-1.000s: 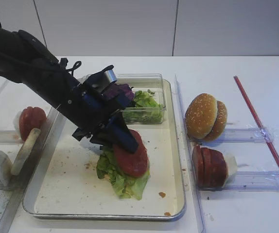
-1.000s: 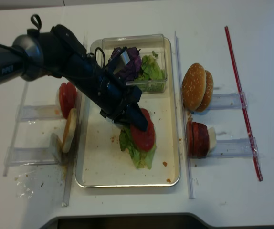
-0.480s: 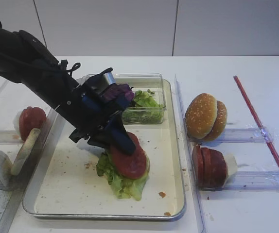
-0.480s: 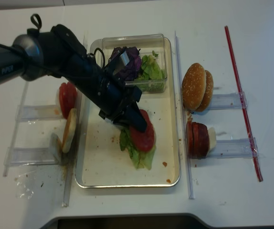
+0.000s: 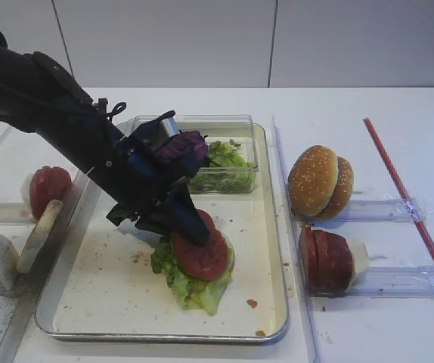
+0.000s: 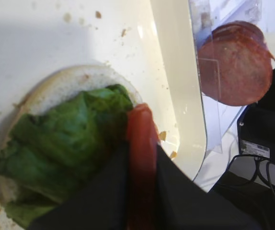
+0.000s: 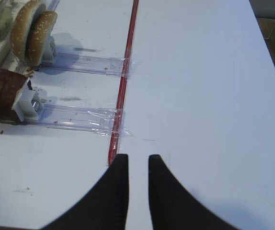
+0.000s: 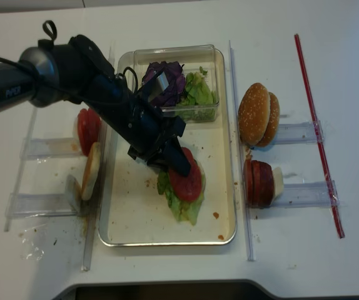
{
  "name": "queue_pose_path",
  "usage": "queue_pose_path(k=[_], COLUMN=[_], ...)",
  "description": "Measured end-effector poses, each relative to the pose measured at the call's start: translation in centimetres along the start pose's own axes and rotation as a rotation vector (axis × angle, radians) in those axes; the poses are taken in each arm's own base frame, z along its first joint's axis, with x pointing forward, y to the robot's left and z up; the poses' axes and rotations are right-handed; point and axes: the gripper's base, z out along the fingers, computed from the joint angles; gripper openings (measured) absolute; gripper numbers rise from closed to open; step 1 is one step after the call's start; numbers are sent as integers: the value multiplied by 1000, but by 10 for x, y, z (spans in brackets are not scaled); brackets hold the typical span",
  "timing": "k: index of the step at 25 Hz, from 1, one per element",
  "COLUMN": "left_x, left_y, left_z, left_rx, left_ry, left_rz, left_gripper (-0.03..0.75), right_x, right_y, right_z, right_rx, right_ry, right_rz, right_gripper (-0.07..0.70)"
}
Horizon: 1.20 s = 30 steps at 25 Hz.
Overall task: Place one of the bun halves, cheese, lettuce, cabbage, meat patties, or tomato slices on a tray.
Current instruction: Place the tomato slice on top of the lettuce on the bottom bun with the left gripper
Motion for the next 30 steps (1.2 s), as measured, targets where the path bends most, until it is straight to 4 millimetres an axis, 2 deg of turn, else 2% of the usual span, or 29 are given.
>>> queue_pose_path(k=[2,7,10,17,30], left_x=[0,0,-3,-10,-18], left_y=[1,2,2,-2,-1], left_z=[0,0,-3,-11,-27], left_rx=[-2,-22,-56,-106,-274], left_ry=[0,5,11,16,27], left_rz=[-2,-33,-46,-68,-124], left_gripper=[81,213,261,279,292], right_x=[0,0,0,0,0], right_y=[0,0,0,0,0], right_z=[0,0,0,0,0], right_rx=[0,0,0,0,0], right_ry=[0,0,0,0,0], right_rz=[0,0,0,0,0], right_gripper=[141,141,141,128,52])
